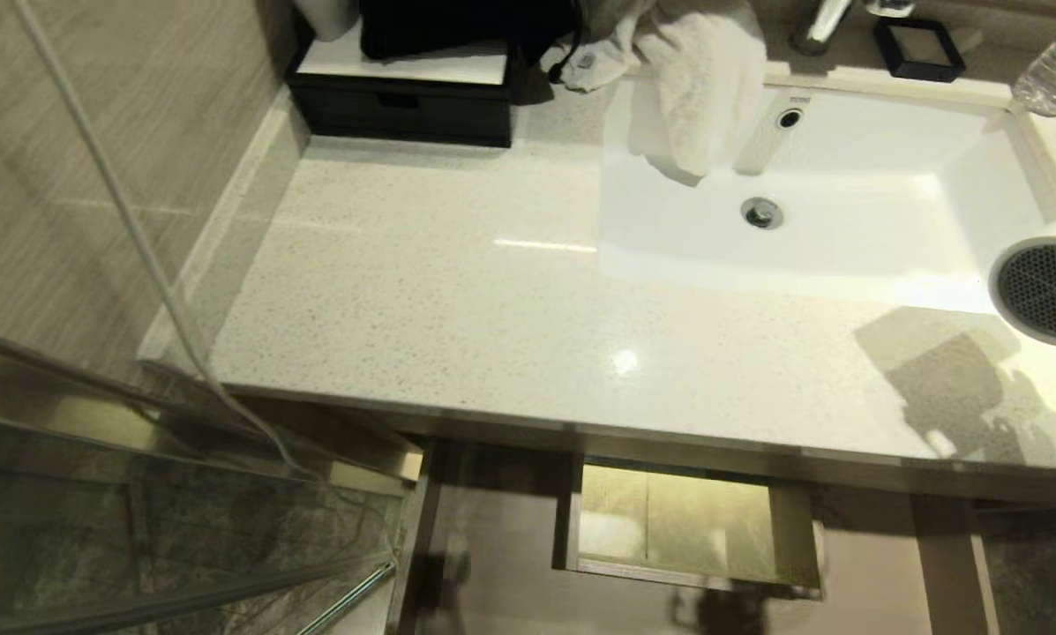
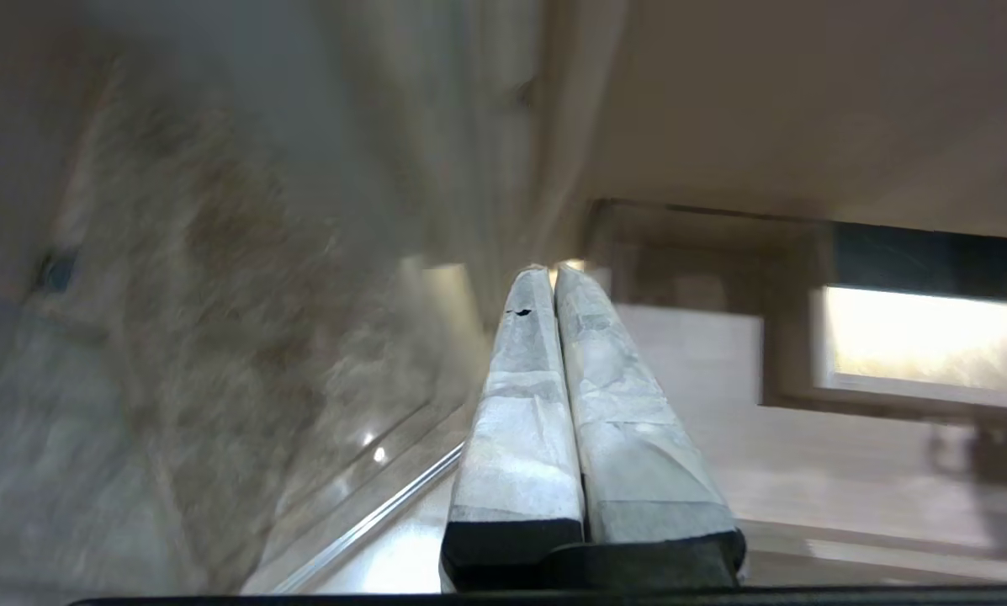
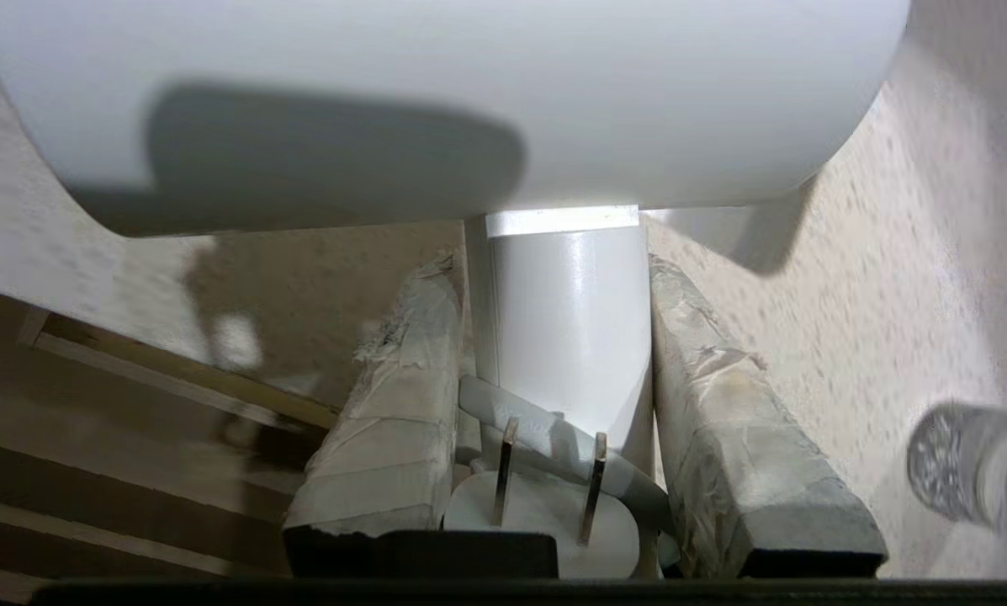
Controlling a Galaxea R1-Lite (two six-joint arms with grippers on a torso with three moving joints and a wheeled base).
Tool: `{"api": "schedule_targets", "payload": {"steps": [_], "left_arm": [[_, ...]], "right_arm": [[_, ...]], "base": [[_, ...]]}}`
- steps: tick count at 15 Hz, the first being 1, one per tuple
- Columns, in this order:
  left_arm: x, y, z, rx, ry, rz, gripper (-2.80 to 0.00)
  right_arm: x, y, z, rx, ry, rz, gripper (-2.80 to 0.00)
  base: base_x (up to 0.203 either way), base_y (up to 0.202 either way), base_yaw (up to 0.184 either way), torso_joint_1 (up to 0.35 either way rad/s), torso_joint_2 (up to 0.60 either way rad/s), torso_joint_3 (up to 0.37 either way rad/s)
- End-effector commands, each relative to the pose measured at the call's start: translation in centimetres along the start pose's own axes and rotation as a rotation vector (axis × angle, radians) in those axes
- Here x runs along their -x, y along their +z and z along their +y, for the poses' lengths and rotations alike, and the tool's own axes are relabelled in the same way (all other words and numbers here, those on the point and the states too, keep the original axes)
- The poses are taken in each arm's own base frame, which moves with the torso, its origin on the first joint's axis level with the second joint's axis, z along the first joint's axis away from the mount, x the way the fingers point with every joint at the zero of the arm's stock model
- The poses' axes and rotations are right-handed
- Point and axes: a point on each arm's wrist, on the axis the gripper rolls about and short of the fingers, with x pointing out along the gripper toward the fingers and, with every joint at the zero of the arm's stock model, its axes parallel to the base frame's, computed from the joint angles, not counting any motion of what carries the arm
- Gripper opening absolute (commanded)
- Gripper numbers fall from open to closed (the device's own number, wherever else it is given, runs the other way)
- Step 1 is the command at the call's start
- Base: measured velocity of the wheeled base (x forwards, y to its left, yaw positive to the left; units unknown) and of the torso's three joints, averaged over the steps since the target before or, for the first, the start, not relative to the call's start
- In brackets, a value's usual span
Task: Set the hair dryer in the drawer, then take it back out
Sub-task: Put it into the drawer
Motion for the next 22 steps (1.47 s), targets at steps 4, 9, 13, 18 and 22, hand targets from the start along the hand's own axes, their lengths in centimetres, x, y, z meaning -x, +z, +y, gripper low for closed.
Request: {"api": "schedule_targets", "payload": {"steps": [4,9,13,18,22], "left_arm": [[0.00,0.00,0.00,0.000,0.000,0.000,-2.80],[0.00,0.00,0.00,0.000,0.000,0.000,-2.80],[0.01,0.04,0.00,0.000,0.000,-0.001,-2.80],[0.00,0.00,0.00,0.000,0.000,0.000,-2.80],[0.00,0.00,0.00,0.000,0.000,0.000,-2.80]], "right_arm": [[0.05,0.00,-0.01,0.003,-0.001,0.000,-2.80],[0.21,-0.06,0.00,0.001,-0.006,0.001,-2.80],[0.29,-0.37,0.12,0.002,-0.011,0.011,-2.80],[0.11,-0.81,0.33,0.003,-0.002,0.041,-2.80],[0.20,-0.96,0.34,0.003,-0.001,0.054,-2.80]], "base": [[0.001,0.008,-0.154,0.005,0.00,0.001],[0.000,0.000,-0.017,0.000,0.00,0.000],[0.000,0.000,0.000,0.000,0.00,0.000],[0.000,0.000,0.000,0.000,0.00,0.000],[0.000,0.000,0.000,0.000,0.00,0.000]]}}
